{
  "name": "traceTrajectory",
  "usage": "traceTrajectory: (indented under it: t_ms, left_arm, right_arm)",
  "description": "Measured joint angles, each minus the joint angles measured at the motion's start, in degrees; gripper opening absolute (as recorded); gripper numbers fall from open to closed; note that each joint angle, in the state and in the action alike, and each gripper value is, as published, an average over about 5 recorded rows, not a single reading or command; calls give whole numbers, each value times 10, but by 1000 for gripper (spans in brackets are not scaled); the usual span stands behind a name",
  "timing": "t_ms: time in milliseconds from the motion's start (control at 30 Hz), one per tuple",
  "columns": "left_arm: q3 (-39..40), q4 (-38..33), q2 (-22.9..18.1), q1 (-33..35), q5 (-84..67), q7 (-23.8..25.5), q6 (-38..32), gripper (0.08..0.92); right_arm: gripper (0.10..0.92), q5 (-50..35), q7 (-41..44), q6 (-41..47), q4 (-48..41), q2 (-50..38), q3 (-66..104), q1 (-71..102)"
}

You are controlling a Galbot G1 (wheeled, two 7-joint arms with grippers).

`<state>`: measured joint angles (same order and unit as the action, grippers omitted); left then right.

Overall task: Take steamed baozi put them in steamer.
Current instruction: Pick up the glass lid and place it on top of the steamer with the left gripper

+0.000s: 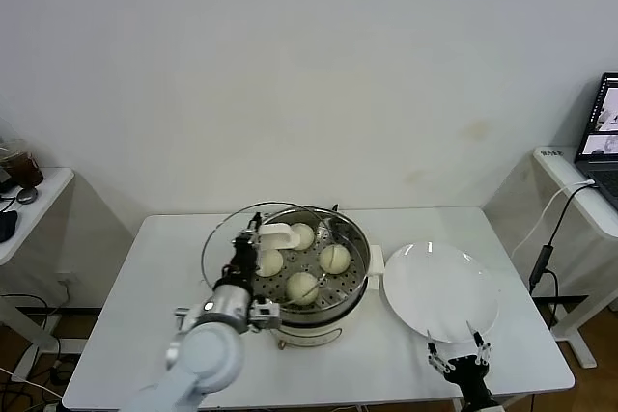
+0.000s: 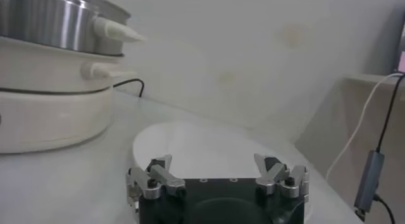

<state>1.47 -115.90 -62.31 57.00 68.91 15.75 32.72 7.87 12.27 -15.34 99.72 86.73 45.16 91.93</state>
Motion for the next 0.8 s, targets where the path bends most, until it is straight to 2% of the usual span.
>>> traceTrajectory:
  t_ms: [433, 800]
  left_arm:
    - [55, 48, -66, -28, 44, 5, 8, 176]
    - [64, 77, -89, -37, 66, -15, 1, 176]
  right_arm:
    - [823, 2, -2, -4, -3, -3, -2, 5]
    - [823, 4, -2, -4, -6, -4, -6, 6]
